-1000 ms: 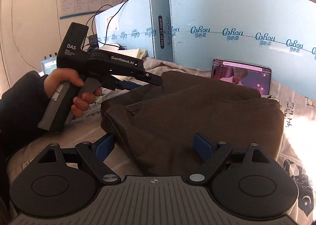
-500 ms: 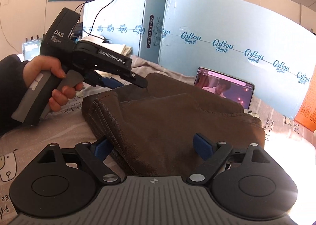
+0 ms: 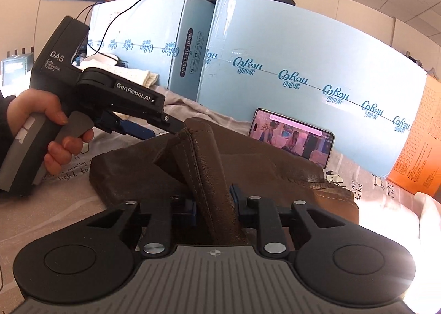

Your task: Fold clothes

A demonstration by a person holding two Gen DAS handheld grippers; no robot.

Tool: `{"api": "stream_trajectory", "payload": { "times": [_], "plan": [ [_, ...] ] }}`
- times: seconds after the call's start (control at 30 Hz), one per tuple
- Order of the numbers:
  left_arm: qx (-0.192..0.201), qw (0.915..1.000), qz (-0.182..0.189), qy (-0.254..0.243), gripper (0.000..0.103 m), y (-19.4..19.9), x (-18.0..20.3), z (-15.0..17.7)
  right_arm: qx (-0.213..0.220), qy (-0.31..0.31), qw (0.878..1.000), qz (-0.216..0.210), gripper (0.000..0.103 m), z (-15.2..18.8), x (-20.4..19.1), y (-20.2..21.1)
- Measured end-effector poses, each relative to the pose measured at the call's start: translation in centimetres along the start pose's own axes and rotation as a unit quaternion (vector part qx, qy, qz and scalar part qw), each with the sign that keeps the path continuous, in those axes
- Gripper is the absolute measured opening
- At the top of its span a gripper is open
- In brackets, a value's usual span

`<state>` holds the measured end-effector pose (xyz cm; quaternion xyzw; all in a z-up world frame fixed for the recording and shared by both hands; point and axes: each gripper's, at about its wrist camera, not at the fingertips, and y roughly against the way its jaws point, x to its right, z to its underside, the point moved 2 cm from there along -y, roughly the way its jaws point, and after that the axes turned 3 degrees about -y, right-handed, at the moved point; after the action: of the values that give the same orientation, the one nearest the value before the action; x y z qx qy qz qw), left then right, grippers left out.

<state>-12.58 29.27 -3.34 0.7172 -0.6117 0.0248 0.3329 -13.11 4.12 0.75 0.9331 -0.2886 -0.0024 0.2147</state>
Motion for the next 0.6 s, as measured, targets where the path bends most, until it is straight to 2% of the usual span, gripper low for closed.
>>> {"api": "stream_trajectory", "payload": {
  "times": [0.07,0.17,0.3,0.37,0.5,0.57,0.6],
  "plan": [
    [-0.007,0.9994,0.001,-0.034,0.074,-0.7,0.5,-0.4,0.027,-0.026,0.999,0.008,0.014,-0.5,1.1,1.2],
    [-0.033,0.9956,0.016,-0.086,0.075,-2.4,1.3,-0.8,0.078,-0.082,0.993,0.029,0.012,-1.4,3.4,3.6],
    [-0.059,0.9934,0.021,-0.097,0.086,-5.4,1.6,-1.3,0.136,-0.164,0.974,0.07,0.012,-1.6,7.0,6.7],
    [-0.078,0.99,0.043,-0.11,0.087,-6.4,2.0,-1.8,0.153,-0.208,0.962,0.09,0.012,-1.3,9.0,7.8],
    [-0.113,0.9821,0.098,-0.114,0.086,-7.7,2.5,-2.5,0.169,-0.275,0.939,0.115,0.013,0.2,12.2,9.8],
    [-0.113,0.9808,0.113,-0.112,0.085,-7.9,2.5,-2.3,0.173,-0.31,0.927,0.117,0.02,1.1,13.6,10.4],
    [-0.11,0.9811,0.116,-0.109,0.078,-7.9,2.5,-2.1,0.175,-0.328,0.921,0.119,0.024,1.6,14.3,10.7]
  ]
}}
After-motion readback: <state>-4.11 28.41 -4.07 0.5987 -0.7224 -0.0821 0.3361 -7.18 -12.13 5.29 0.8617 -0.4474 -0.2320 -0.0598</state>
